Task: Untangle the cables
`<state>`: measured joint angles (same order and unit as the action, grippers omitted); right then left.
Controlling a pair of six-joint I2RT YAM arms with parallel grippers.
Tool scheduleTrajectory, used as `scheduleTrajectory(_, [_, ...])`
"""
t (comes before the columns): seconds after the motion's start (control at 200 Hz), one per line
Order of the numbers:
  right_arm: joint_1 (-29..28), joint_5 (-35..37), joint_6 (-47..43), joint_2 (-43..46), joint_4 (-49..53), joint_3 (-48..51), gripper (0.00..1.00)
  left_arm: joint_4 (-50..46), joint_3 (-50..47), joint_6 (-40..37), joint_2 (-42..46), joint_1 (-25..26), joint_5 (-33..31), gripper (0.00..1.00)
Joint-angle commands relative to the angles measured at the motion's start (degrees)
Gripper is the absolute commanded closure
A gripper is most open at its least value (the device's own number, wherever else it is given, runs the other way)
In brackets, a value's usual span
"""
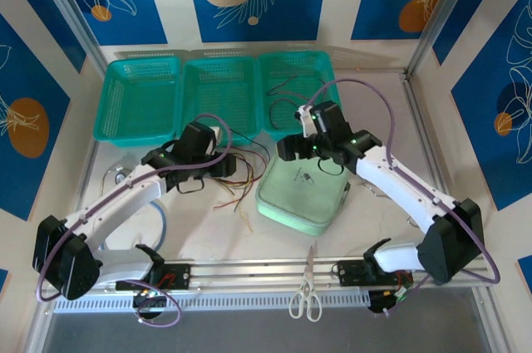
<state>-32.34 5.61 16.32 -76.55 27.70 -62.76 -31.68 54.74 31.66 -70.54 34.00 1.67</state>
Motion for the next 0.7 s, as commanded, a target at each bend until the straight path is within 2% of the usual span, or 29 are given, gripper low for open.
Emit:
scheduleTrajectory(0.0, [-1.8, -1.5, -3.8, -4.1, -3.4, -1.0, 0.21, 2.3, -2.2, 3.2, 1.3, -0.6, 1.9, 0.43])
scheduleTrajectory(0.255, [-6.0, -2.4, -9.9, -18.7, -3.2, -14.1, 0.25, 5.6, -10.3, 7.3, 5.8, -1.3, 2.0, 0.4])
scheduleTrajectory(0.49, [-9.4, 1.0, -15.7, -28.6, -1.6, -25.3, 0.25, 7.4, -17.3, 11.0, 10.6, -1.6, 2.0, 0.39])
scheduleTrajectory(0.695, [-9.7, 0.7, -19.2, -35.7, 1.9, -34.1, 0.33, 7.1, -19.4, 11.7, 12.8, -2.0, 2.3, 0.39])
